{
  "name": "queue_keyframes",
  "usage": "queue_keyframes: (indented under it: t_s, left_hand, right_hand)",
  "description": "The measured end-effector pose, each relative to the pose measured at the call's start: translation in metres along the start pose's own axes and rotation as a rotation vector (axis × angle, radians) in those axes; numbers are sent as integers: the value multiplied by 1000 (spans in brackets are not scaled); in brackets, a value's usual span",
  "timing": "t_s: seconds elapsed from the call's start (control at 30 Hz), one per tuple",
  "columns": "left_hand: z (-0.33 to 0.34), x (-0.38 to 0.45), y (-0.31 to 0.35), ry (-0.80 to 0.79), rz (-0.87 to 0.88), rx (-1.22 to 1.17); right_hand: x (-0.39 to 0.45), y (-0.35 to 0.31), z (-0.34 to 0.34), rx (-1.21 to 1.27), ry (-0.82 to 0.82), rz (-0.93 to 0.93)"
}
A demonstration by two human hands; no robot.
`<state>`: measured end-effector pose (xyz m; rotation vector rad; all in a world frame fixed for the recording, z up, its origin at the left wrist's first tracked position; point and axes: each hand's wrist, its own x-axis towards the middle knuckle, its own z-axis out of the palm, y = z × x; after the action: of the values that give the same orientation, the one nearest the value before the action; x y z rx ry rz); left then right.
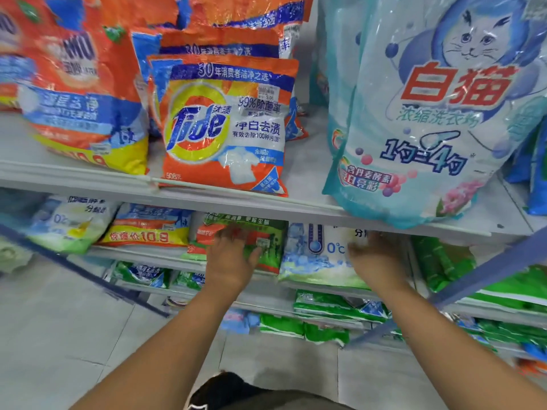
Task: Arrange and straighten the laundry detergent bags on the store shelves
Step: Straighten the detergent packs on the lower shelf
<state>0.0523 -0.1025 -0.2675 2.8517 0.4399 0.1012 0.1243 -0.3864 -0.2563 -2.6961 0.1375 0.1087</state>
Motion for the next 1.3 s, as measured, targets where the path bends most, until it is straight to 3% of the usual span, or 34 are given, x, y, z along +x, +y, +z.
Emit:
queue_keyframes:
  t_s: [0.07,0.23,0.4,0.63,0.7,0.83,0.9,0.97,1.17,1.3]
  left_hand:
    - [-6,5,-21,-58,-90,-1]
    - [-19,21,-67,-129,-203,-212]
    - [-32,38,-91,-182,-278,-509]
    - [-52,64,-106,-412,-74,-546]
    - [-53,71,-113,-459,-28,-522]
    - [-54,81,-137,-578,-75,-614]
    - [-60,81,-152,-668,-88,-691]
    - [-61,79,-167,-702,-45,-708]
    - [-64,65,-167,-488,-123,-797]
    - [-74,57,-185,-399,-161,-710]
  right_hand:
    - [-13,-29,12,39,40,-173]
    - [-44,-109,46,199,-170,-382]
    - [-39,-158,63,-21,-250,-121]
    - [-30,-196,73,-88,-287,184]
    - [-27,-197,78,26,-270,258]
    - [-25,-198,85,674,-325,351]
    - [-24,-198,96,781,-376,395]
    - [-28,-209,102,731,-372,352]
    - [-26,-236,100,716,-147,217]
    - [-33,-233,108,380,-5,274]
